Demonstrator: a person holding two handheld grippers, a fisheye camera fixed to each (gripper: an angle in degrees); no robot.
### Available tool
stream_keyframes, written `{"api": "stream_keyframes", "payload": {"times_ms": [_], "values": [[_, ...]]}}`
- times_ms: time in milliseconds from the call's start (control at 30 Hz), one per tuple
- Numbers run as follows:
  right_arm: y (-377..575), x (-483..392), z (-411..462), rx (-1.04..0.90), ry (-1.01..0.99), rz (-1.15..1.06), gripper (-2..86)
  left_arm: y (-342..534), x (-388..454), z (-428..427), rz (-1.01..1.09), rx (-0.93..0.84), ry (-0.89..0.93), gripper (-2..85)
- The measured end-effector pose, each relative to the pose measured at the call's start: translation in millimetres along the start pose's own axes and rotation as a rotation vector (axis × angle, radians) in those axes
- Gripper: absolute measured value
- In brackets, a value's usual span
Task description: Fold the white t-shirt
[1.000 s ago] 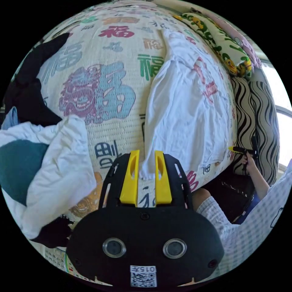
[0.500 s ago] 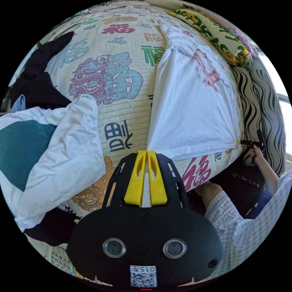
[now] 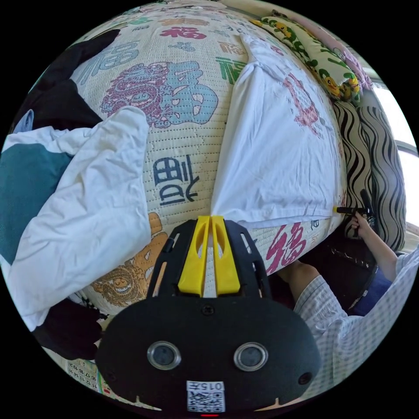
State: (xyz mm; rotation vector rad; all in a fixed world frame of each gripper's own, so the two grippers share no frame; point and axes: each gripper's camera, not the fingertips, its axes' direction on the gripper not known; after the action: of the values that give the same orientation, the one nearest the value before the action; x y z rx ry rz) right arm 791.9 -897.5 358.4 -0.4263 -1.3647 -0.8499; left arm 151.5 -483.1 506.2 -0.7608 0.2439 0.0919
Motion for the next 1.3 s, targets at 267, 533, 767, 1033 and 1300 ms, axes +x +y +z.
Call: {"api": "stream_keyframes", "payload": {"times_ms": [267, 533, 767, 1033, 1300], "values": [[36.5, 6.9, -0.4, -0.036, -0.049, 0.042, -0.7, 24.4, 6.2, -10.5, 0.032, -0.061, -0.046, -0.8], [56.3, 3.7, 25.3, -0.081, -0.084, 0.122, -0.1, 54.2, 18.5, 8.1, -0.001, -0.139, -0.054, 0.0], [45.6, -16.6, 6.1, -0.073, 0.046, 0.111, 8.0, 44.8, 34.9, 11.2, 0.002, -0.256, -0.198, 7.8], [-46.3, -85.5, -103.5, 0.259, 0.045, -0.086, 8.4, -99.7, 115.4, -93.2, 0.356, 0.176, -0.304, 8.7], [-189.1, -224.4, -139.4, 0.373, 0.133, -0.351, 9.1, -268.4, 198.1, -96.1, 0.525, 0.288, -0.280, 8.6]]}}
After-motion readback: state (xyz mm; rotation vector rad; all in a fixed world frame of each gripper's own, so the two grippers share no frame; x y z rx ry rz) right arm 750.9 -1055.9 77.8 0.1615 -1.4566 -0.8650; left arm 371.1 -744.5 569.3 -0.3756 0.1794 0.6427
